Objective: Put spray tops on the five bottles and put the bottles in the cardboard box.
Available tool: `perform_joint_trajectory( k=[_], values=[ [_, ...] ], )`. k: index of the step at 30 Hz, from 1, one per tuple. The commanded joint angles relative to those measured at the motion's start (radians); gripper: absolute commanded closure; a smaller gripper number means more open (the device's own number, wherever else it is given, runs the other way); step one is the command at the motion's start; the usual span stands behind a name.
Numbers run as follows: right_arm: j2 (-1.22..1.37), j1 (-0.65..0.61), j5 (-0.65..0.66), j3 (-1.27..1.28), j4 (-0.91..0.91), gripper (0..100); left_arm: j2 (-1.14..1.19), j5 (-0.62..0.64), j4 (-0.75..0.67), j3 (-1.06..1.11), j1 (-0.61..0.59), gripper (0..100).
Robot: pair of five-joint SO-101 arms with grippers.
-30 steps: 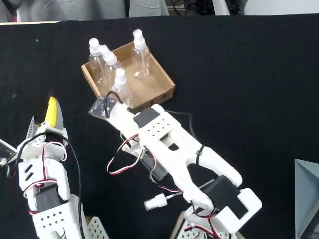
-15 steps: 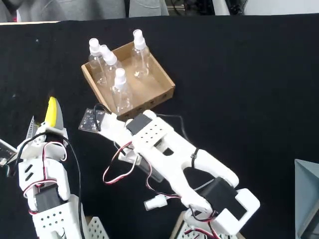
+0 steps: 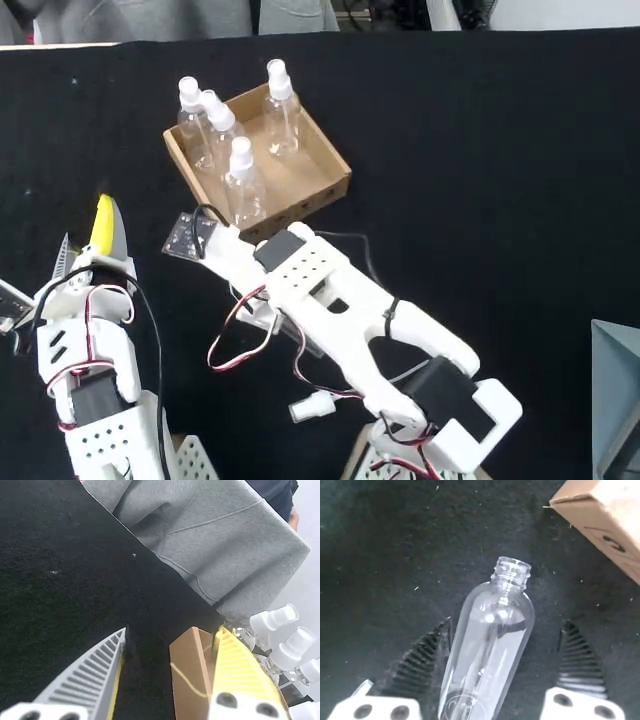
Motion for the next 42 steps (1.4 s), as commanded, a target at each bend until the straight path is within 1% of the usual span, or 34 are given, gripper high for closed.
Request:
perform_joint_trajectory(
  k=[1,7,15,20,26,31,40,42],
  values=[
    [-0.019,-0.018,-0.040,-0.013,-0.006,71.2,-0.011,-0.011,-0.005,0.024,-0.010,74],
    [-0.018,-0.014,-0.118,-0.058,0.037,71.2,-0.011,-0.011,-0.005,0.024,-0.010,74],
    [0.022,-0.015,-0.118,-0.061,0.029,71.2,-0.011,-0.011,-0.005,0.024,-0.010,74],
    [0.108,-0.014,-0.118,-0.061,-0.031,71.2,-0.011,-0.011,-0.005,0.024,-0.010,74],
    [0.117,-0.012,-0.118,-0.087,-0.023,71.2,-0.011,-0.011,-0.005,0.024,-0.010,74],
    [0.116,-0.012,-0.167,-0.087,-0.029,71.3,-0.011,-0.011,-0.005,0.024,-0.010,74],
    [0.114,-0.012,-0.201,-0.088,-0.052,71.3,-0.011,-0.011,-0.005,0.024,-0.010,74],
    [0.114,-0.012,-0.201,-0.088,-0.055,72.7,-0.011,-0.011,-0.005,0.024,-0.010,74]
  ],
)
